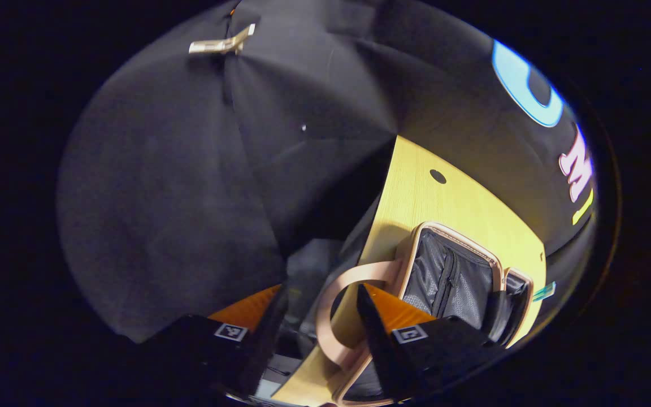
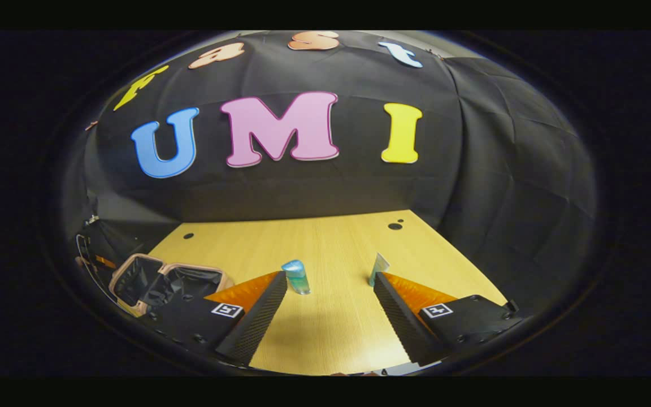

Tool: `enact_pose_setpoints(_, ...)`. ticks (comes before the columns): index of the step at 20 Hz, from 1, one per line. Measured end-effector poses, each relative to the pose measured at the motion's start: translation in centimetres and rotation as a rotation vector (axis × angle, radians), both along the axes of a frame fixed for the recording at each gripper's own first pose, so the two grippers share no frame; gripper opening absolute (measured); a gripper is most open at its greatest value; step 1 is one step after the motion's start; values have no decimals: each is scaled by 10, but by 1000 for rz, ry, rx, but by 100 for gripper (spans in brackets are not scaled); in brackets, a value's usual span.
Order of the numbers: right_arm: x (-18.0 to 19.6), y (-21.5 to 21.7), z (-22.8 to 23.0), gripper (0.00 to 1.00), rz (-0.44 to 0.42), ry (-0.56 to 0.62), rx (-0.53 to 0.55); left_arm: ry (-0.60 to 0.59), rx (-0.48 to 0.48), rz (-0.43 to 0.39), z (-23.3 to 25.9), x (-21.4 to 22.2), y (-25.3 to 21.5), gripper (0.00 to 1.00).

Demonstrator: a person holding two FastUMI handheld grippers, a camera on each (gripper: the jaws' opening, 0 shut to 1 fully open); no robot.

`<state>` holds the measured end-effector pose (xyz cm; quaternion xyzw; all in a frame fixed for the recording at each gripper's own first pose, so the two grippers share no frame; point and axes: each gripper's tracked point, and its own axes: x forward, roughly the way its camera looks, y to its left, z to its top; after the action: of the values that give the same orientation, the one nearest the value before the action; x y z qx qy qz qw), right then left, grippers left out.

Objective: First open the suitcase, pack the skin care products into it, and then close the suitcase.

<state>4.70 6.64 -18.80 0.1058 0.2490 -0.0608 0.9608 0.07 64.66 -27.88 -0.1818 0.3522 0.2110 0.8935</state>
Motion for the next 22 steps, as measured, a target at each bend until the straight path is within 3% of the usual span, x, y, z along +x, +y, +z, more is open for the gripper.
enact_pose_setpoints(1,1,0,-4,98,3,4,13,-44,50,-12,21,-2,-5,90)
enact_pose_setpoints(4,5,-9,-5,98,10,-29,-9,-173,250,-59,86,-8,-36,97)
enact_pose_setpoints(6,7,-26,-3,98,-6,-58,-65,-249,408,-80,128,-17,-61,97)
enact_pose_setpoints(9,7,-40,-3,98,-17,-85,-98,-375,531,-155,188,-30,-130,96)
enact_pose_setpoints(12,8,-47,-1,98,-6,-110,-132,-477,539,-238,238,-26,-212,96)
enact_pose_setpoints(15,11,-46,0,98,43,-117,-145,-621,450,-313,282,-3,-309,96)
enact_pose_setpoints(18,20,-50,4,95,90,-137,-175,-696,436,-405,294,22,-391,96)
enact_pose_setpoints(22,38,-59,-5,97,135,-133,-167,-683,361,-536,267,48,-502,96)
